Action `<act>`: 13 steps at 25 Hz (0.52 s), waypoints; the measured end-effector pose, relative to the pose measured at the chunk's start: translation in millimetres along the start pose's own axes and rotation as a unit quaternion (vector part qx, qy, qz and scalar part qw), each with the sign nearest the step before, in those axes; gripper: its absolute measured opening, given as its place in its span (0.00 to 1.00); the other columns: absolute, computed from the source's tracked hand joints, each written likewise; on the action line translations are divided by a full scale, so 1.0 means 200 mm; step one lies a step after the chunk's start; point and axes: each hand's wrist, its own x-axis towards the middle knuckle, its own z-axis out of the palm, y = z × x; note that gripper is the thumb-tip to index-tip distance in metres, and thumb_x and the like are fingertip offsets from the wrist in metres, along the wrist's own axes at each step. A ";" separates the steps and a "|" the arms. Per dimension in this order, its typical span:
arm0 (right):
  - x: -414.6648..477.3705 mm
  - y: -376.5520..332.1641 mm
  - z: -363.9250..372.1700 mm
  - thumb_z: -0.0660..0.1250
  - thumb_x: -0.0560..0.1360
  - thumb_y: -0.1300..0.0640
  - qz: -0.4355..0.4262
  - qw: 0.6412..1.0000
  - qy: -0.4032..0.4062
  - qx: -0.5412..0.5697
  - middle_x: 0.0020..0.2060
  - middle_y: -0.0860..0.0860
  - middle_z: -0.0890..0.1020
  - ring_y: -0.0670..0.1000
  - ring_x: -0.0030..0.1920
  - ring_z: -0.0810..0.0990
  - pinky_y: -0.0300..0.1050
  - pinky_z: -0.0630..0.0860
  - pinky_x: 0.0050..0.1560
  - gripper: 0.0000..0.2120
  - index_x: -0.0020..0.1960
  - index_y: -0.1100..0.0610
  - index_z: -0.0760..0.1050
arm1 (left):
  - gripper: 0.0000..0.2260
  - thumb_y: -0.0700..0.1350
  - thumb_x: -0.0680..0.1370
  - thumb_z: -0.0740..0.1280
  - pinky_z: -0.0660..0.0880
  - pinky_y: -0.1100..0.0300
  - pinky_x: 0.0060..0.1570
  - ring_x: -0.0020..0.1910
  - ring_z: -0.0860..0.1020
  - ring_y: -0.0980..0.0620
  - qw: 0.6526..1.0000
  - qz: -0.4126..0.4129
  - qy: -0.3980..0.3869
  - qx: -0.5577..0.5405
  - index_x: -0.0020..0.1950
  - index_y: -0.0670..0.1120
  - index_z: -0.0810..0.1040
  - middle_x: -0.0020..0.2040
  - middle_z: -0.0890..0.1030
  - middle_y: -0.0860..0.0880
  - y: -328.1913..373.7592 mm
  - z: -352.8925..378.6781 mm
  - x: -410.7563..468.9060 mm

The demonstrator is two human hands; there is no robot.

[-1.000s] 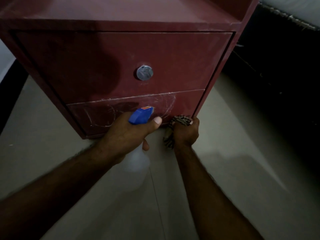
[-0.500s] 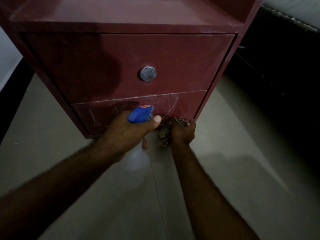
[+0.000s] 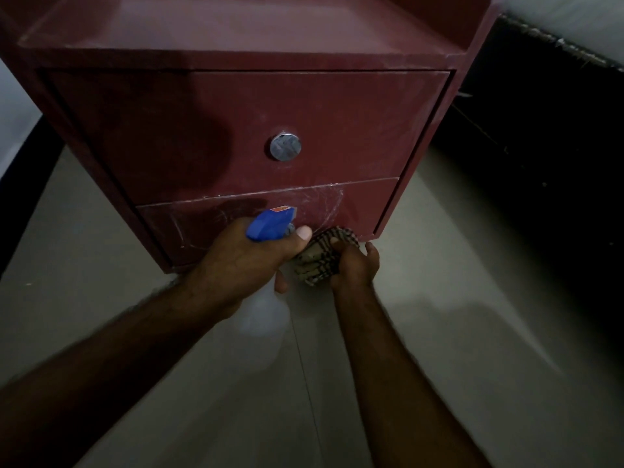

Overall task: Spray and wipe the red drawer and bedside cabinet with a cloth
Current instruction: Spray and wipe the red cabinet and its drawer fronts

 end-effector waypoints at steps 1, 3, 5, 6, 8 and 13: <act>-0.01 0.00 0.00 0.77 0.68 0.72 -0.004 1.000 -0.009 0.011 0.65 0.58 0.81 0.59 0.56 0.83 0.60 0.84 0.56 0.42 0.78 0.51 0.68 | 0.14 0.55 0.78 0.72 0.76 0.64 0.33 0.29 0.77 0.52 1.000 -0.001 0.002 0.001 0.36 0.50 0.79 0.29 0.77 0.56 0.00 0.00 0.00; -0.01 0.00 0.01 0.79 0.66 0.71 -0.017 0.999 -0.025 0.019 0.61 0.56 0.83 0.58 0.54 0.85 0.60 0.85 0.55 0.41 0.75 0.50 0.71 | 0.13 0.55 0.78 0.73 0.76 0.65 0.33 0.29 0.78 0.53 1.000 -0.006 0.003 0.008 0.36 0.52 0.79 0.29 0.78 0.57 0.00 0.00 0.00; -0.02 0.01 0.01 0.80 0.65 0.68 -0.038 0.999 -0.023 -0.008 0.59 0.54 0.84 0.57 0.54 0.85 0.59 0.85 0.55 0.40 0.72 0.48 0.73 | 0.13 0.55 0.78 0.73 0.77 0.62 0.35 0.29 0.78 0.51 1.000 -0.013 0.004 0.002 0.38 0.49 0.79 0.30 0.78 0.56 0.00 0.01 0.00; -0.02 0.02 0.02 0.80 0.65 0.67 -0.041 0.999 -0.010 -0.024 0.59 0.53 0.84 0.57 0.54 0.85 0.59 0.85 0.55 0.39 0.72 0.49 0.74 | 0.15 0.55 0.77 0.73 0.77 0.62 0.36 0.29 0.78 0.50 1.000 -0.015 0.006 -0.003 0.40 0.45 0.79 0.30 0.78 0.54 0.00 0.01 0.00; -0.03 0.03 0.04 0.79 0.67 0.67 -0.030 0.998 0.023 -0.045 0.60 0.54 0.84 0.57 0.54 0.85 0.58 0.85 0.56 0.36 0.72 0.52 0.74 | 0.17 0.55 0.77 0.73 0.76 0.64 0.34 0.30 0.78 0.49 1.000 -0.014 0.008 -0.005 0.44 0.40 0.78 0.31 0.78 0.51 0.00 0.02 0.00; -0.04 0.00 0.08 0.78 0.66 0.66 -0.019 1.000 0.015 -0.011 0.62 0.54 0.82 0.58 0.55 0.84 0.59 0.85 0.55 0.37 0.73 0.51 0.73 | 0.15 0.55 0.77 0.73 0.78 0.64 0.34 0.31 0.79 0.50 1.000 -0.006 -0.001 -0.011 0.42 0.45 0.79 0.31 0.78 0.54 0.02 0.01 -0.01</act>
